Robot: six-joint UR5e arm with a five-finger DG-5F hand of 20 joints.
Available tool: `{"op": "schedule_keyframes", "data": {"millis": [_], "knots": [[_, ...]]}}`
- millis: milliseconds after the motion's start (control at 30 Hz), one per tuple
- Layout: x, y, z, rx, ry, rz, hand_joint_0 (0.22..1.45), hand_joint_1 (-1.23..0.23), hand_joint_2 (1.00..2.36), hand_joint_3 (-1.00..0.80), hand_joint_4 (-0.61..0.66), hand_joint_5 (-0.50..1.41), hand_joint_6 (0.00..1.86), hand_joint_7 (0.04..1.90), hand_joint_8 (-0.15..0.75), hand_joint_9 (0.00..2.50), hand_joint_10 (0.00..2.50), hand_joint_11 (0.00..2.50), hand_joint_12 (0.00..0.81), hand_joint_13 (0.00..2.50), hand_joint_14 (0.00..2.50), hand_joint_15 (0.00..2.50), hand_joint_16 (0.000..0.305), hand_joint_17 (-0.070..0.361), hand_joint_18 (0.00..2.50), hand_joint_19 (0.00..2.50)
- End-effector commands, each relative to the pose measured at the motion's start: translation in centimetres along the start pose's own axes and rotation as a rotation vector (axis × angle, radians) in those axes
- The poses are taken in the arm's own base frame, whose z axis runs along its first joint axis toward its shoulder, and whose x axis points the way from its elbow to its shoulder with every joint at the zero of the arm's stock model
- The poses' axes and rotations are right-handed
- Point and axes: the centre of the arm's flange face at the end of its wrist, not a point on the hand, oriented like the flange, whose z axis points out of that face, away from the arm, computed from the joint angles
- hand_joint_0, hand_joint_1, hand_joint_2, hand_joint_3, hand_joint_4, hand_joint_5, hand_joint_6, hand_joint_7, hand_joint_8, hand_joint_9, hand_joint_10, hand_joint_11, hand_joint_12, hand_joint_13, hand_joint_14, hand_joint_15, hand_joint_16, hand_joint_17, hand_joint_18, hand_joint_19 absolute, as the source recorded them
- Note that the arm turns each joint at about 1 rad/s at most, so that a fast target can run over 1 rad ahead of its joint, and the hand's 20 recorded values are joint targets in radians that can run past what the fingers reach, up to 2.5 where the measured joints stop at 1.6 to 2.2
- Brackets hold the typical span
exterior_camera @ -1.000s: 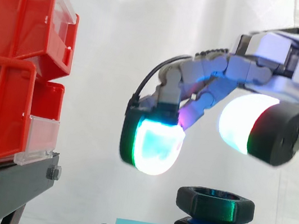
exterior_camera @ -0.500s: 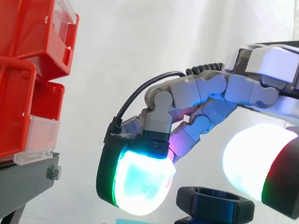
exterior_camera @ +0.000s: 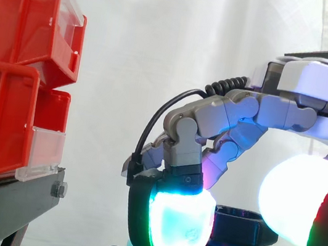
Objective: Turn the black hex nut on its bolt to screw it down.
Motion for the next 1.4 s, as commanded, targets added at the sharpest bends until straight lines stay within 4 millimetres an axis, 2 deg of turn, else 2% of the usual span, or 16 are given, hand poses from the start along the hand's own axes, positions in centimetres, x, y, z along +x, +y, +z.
{"op": "schedule_keyframes", "data": {"millis": [0, 367, 900, 1367], "knots": [[0.1, -0.3, -0.2, -0.002, 0.001, -0.001, 0.51, -0.13, 1.00, -0.50, 0.00, 0.04, 0.50, 1.36, 0.281, 1.05, 0.01, 0.24, 0.316, 0.66, 0.01, 0.16, 0.045, 0.100, 0.53, 0.44], [0.2, -1.6, -0.8, -0.018, -0.006, -0.005, 0.51, -0.14, 1.00, -0.50, 0.03, 0.04, 0.50, 1.37, 0.287, 1.07, 0.01, 0.24, 0.314, 0.67, 0.01, 0.16, 0.044, 0.100, 0.54, 0.46], [0.7, -4.7, -2.2, -0.018, -0.011, -0.014, 0.51, -0.15, 1.00, -0.50, 0.03, 0.04, 0.50, 1.34, 0.288, 1.08, 0.01, 0.26, 0.315, 0.68, 0.01, 0.17, 0.045, 0.100, 0.57, 0.46], [1.4, -9.5, -4.8, -0.017, -0.030, -0.032, 0.51, -0.16, 1.00, -0.50, 0.02, 0.03, 0.50, 1.31, 0.293, 1.09, 0.01, 0.28, 0.312, 0.69, 0.01, 0.17, 0.045, 0.101, 0.58, 0.47]]}}
